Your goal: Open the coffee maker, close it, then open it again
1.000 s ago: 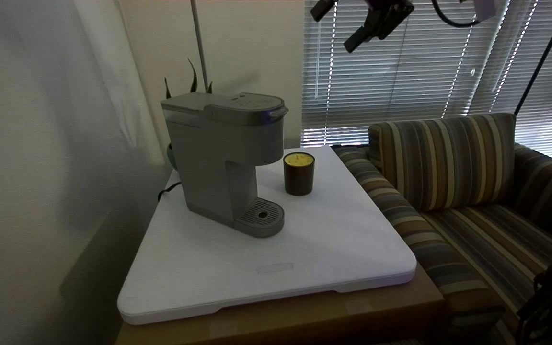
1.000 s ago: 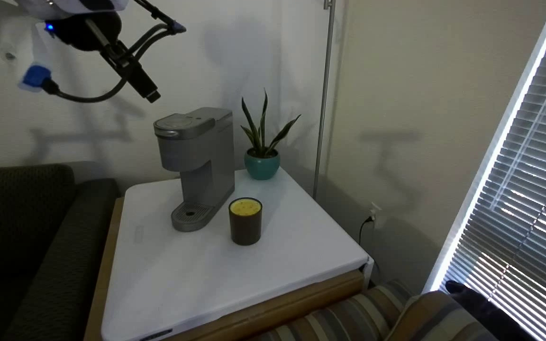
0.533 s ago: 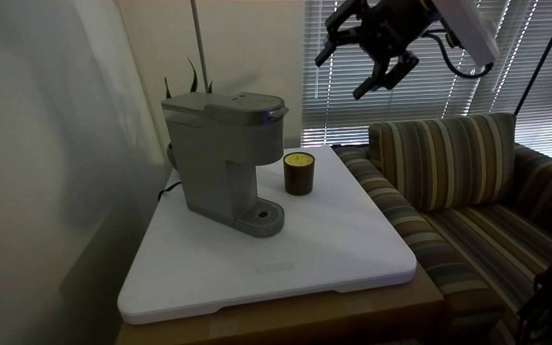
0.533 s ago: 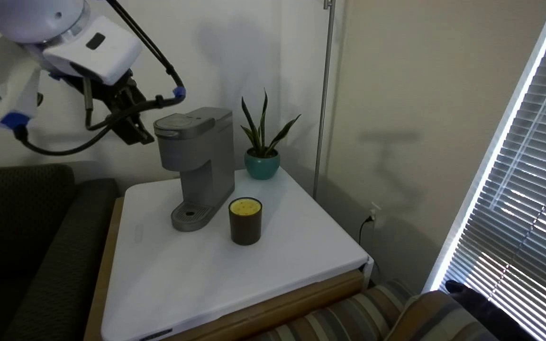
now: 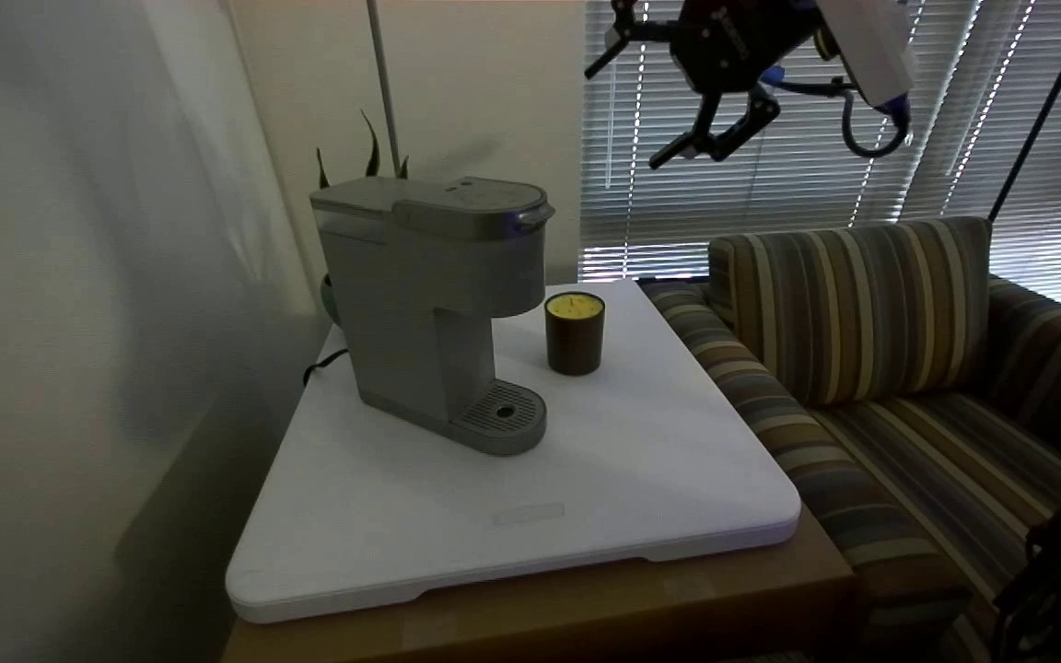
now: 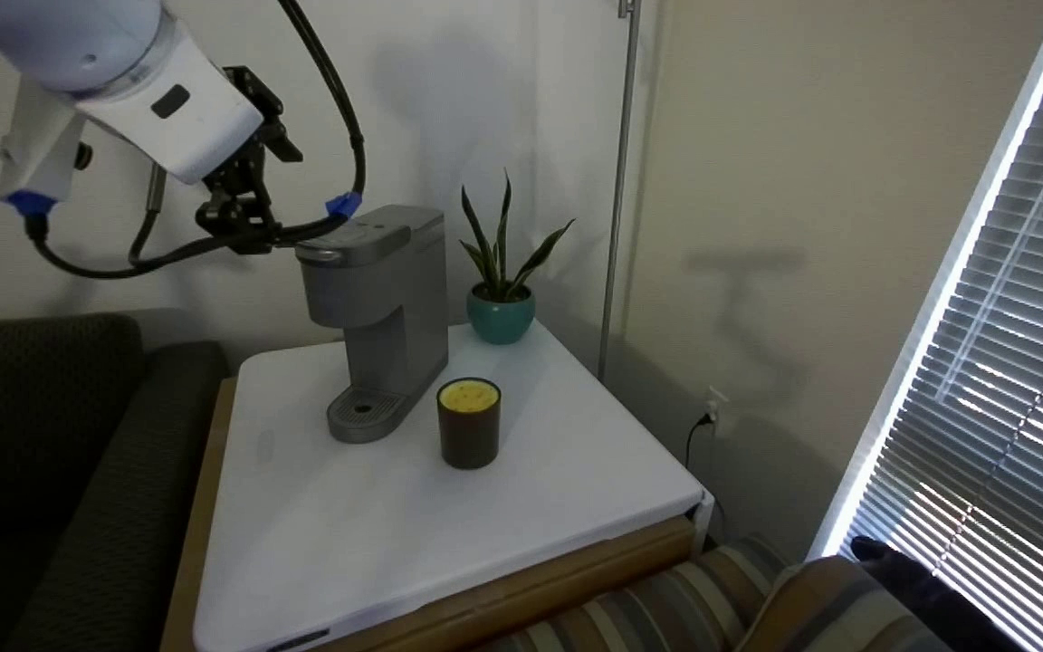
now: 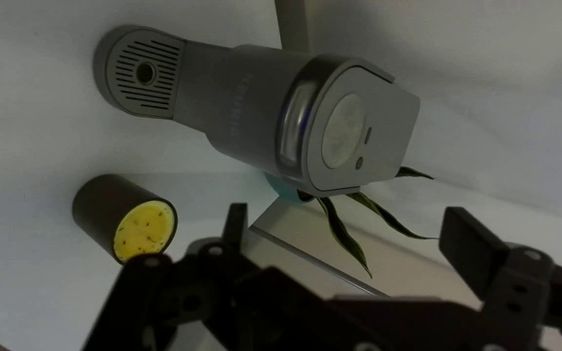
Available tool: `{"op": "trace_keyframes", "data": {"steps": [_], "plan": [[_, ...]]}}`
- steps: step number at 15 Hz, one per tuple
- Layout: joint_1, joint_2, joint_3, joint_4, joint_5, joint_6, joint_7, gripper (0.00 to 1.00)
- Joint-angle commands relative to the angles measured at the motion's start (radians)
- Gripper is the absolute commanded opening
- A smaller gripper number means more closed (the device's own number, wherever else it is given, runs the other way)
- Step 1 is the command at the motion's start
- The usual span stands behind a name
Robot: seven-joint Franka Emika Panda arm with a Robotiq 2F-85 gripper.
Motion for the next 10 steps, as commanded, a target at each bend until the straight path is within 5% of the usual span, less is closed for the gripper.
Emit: {"op": "trace_keyframes", "data": {"steps": [1, 8, 9, 10], "plan": [[0.002, -0.001, 0.000, -0.006, -0.016, 0.004, 0.021, 1.00], [0.010, 0.098, 0.003, 0.046, 0.043, -0.101, 0.063, 1.00], [0.011, 0.117, 0.004, 0.054, 0.047, -0.116, 0.069, 0.94], [0.011, 0.134, 0.005, 0.062, 0.050, -0.128, 0.074, 0.78]]}}
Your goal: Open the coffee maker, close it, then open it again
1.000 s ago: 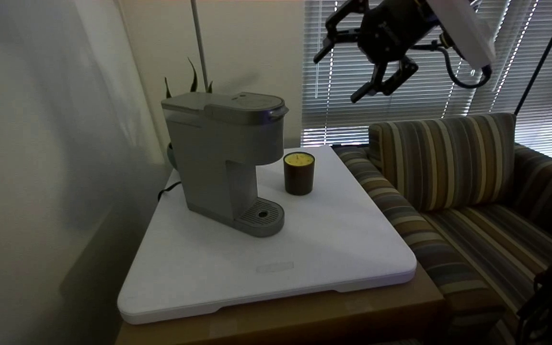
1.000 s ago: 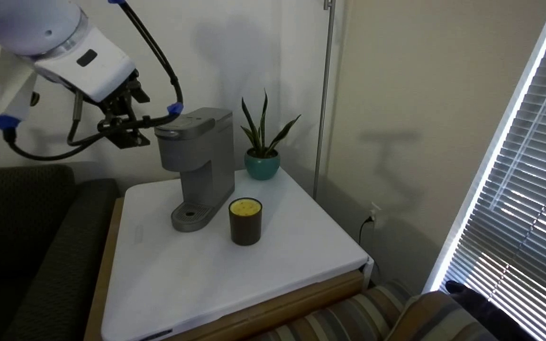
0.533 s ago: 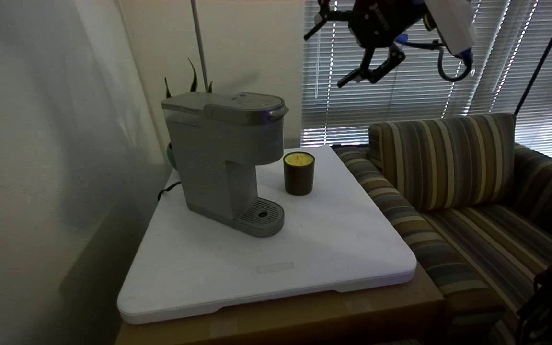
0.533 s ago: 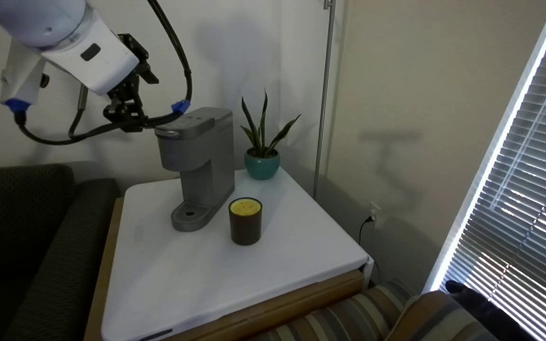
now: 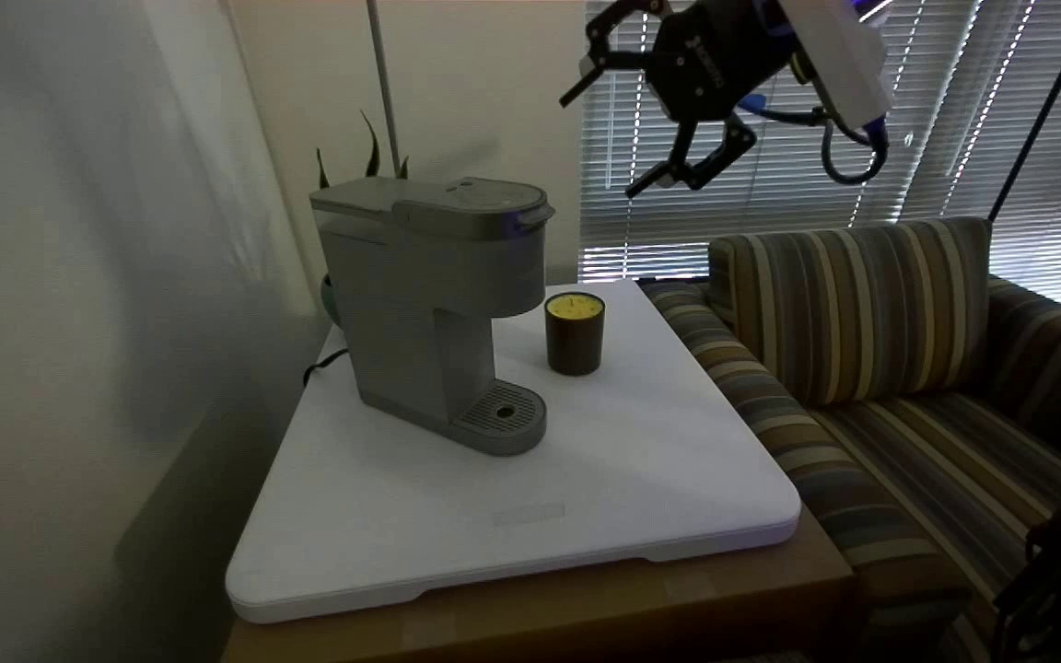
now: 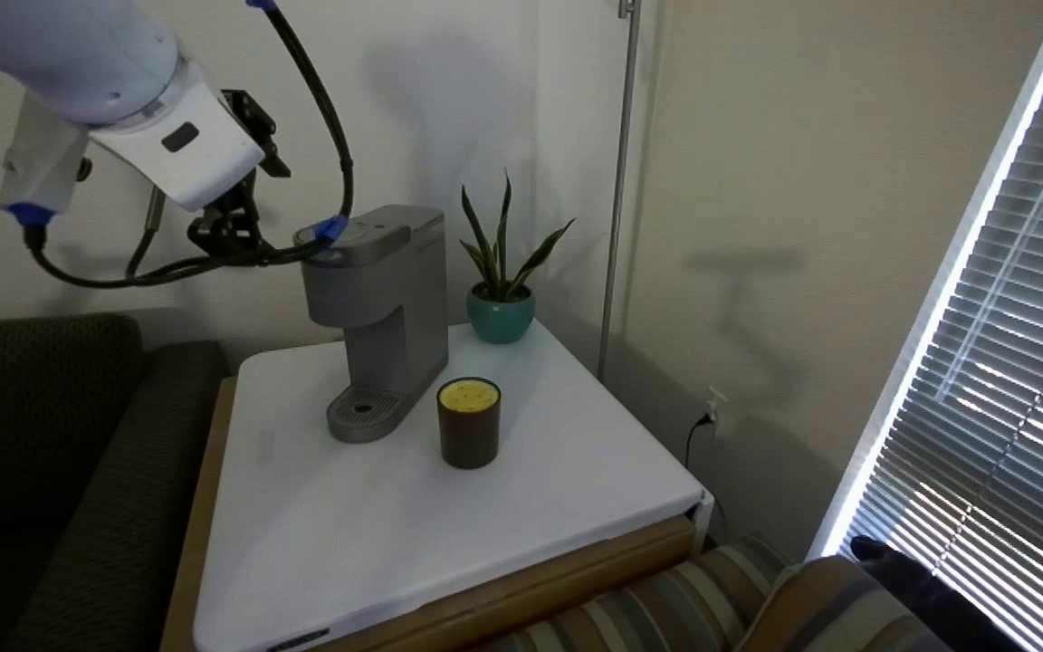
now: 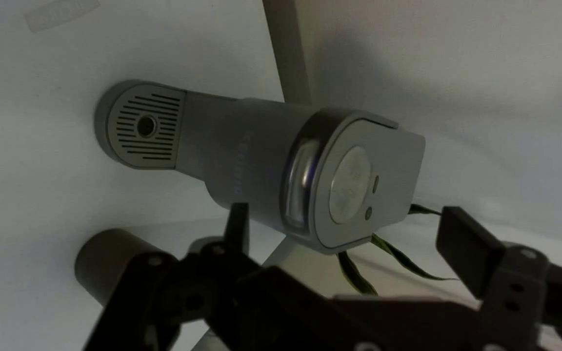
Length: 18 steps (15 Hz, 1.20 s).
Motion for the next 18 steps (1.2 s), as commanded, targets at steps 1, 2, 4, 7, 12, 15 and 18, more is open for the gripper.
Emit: {"op": "trace_keyframes", "data": {"steps": [1, 2, 4, 7, 12, 15, 18], "plan": [[0.000, 0.095, 0.002, 0.054, 0.045, -0.048, 0.016, 0.68], [0.000, 0.113, 0.003, 0.062, 0.050, -0.055, 0.017, 0.60], [-0.003, 0.148, 0.002, 0.078, 0.047, -0.064, 0.029, 0.46], [-0.006, 0.191, 0.000, 0.104, 0.031, -0.059, 0.052, 0.24], [-0.007, 0.231, -0.002, 0.130, 0.031, -0.055, 0.067, 0.00], [-0.006, 0.240, -0.003, 0.137, 0.037, -0.047, 0.068, 0.01], [-0.003, 0.236, -0.004, 0.135, 0.051, -0.031, 0.062, 0.00]]}}
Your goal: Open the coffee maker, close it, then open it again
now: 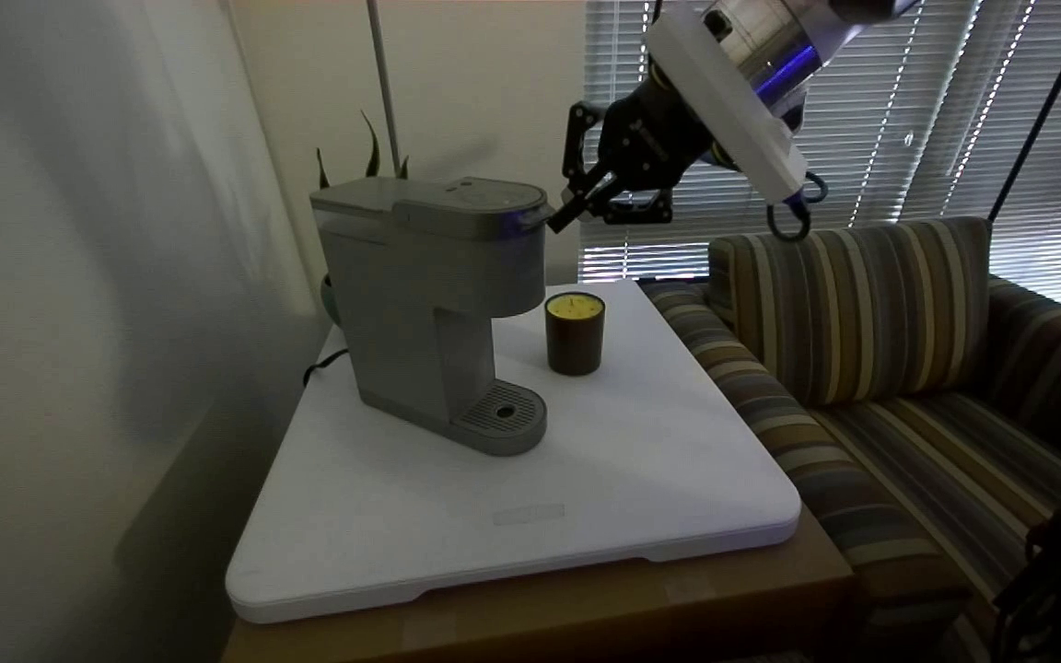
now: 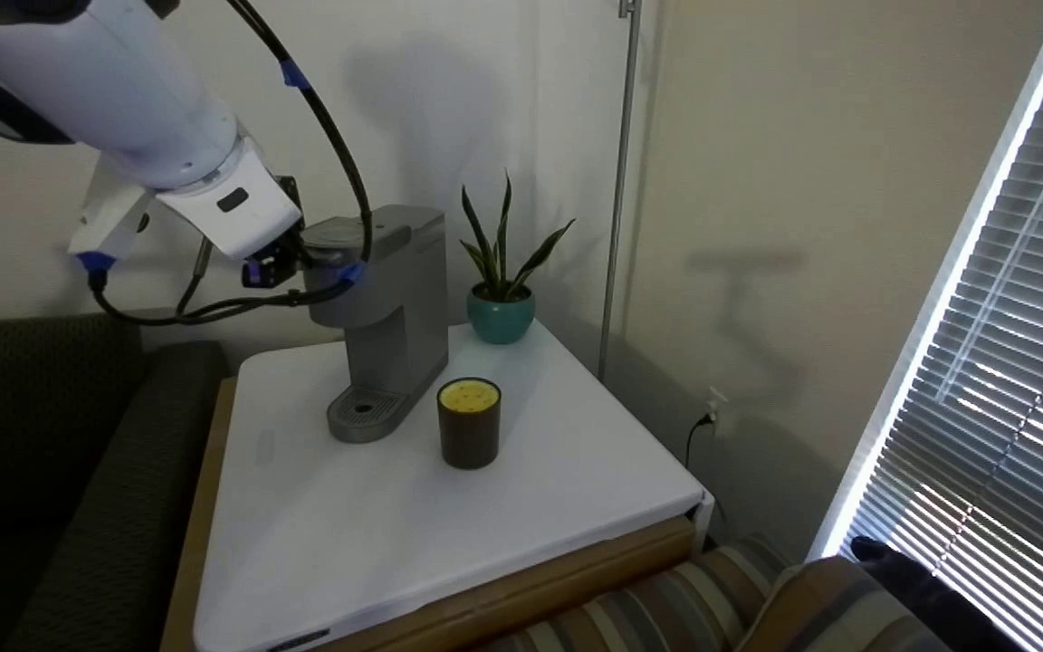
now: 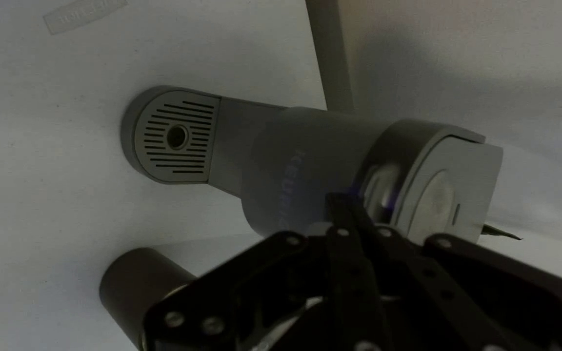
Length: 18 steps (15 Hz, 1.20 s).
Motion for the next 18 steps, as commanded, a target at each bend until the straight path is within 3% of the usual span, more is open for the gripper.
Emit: {"op": "trace_keyframes", "data": {"steps": [1, 6, 13, 18], "plan": [[-0.002, 0.020, -0.004, 0.023, 0.043, 0.027, -0.009, 0.00], [0.006, 0.017, -0.004, 0.033, 0.072, 0.097, -0.019, 0.00], [0.000, 0.052, 0.016, 0.022, 0.035, 0.051, 0.032, 0.00], [0.007, 0.078, 0.021, 0.050, 0.072, 0.097, 0.010, 0.00]]}}
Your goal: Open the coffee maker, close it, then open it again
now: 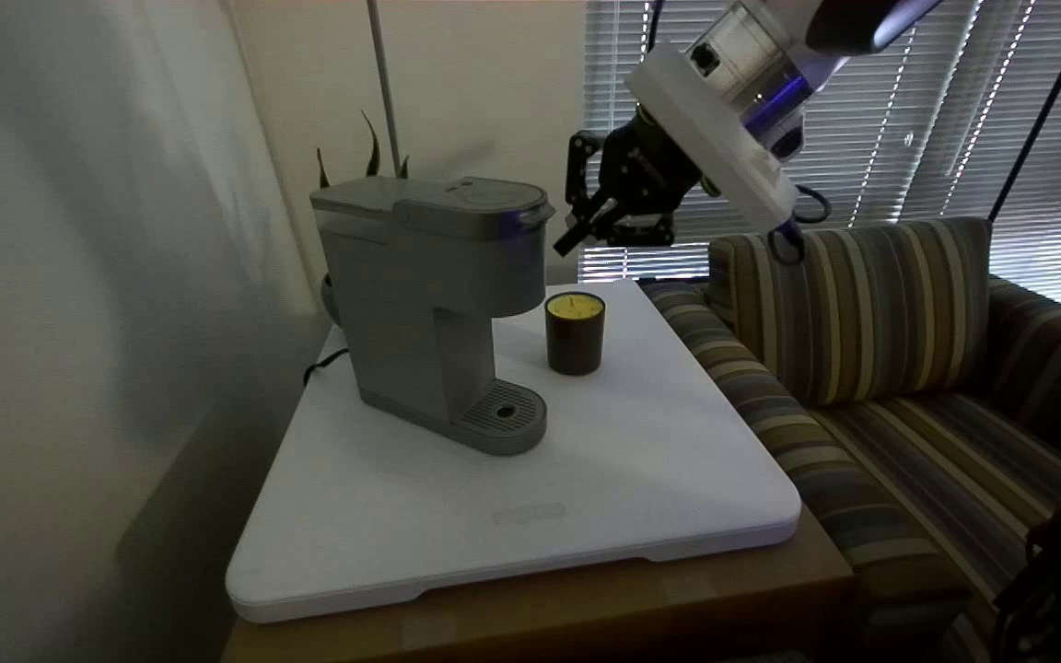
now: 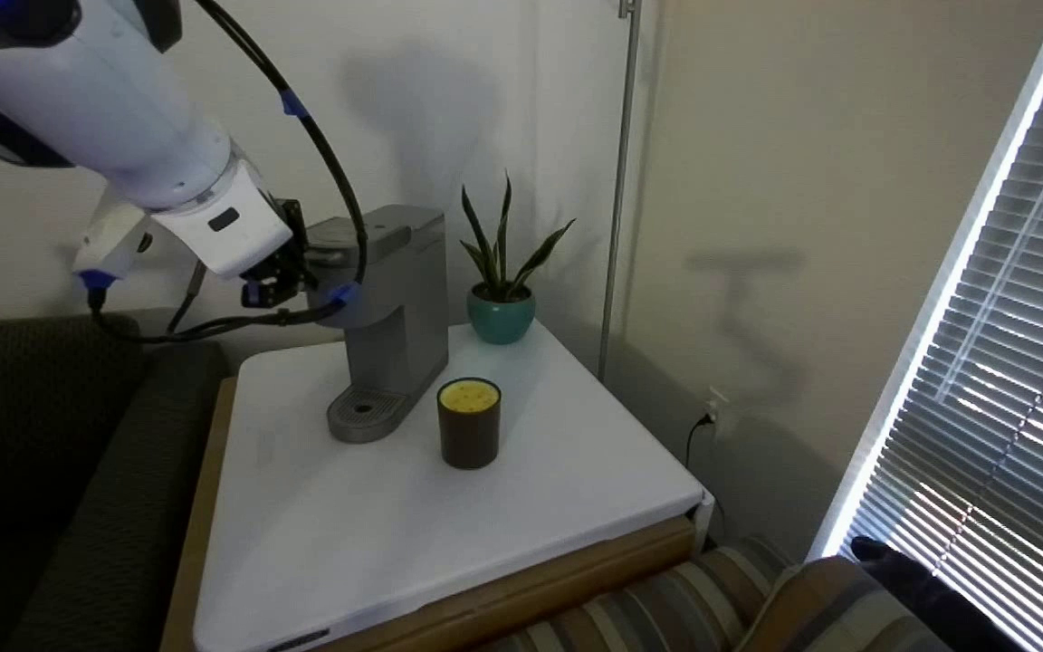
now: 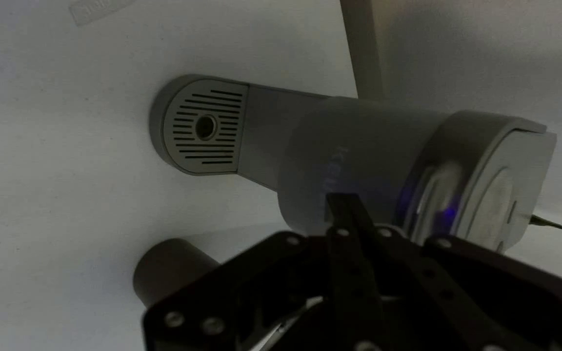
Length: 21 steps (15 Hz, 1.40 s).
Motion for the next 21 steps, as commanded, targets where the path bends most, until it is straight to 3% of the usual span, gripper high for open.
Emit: {"op": "trace_keyframes", "data": {"steps": [1, 11, 21], "plan": [[0.004, 0.024, -0.005, 0.040, 0.041, 0.036, -0.019, 0.00], [0.000, 0.037, -0.020, 0.100, 0.186, 0.057, -0.083, 0.00], [0.011, 0.006, -0.065, 0.161, 0.308, 0.073, -0.229, 0.00]]}}
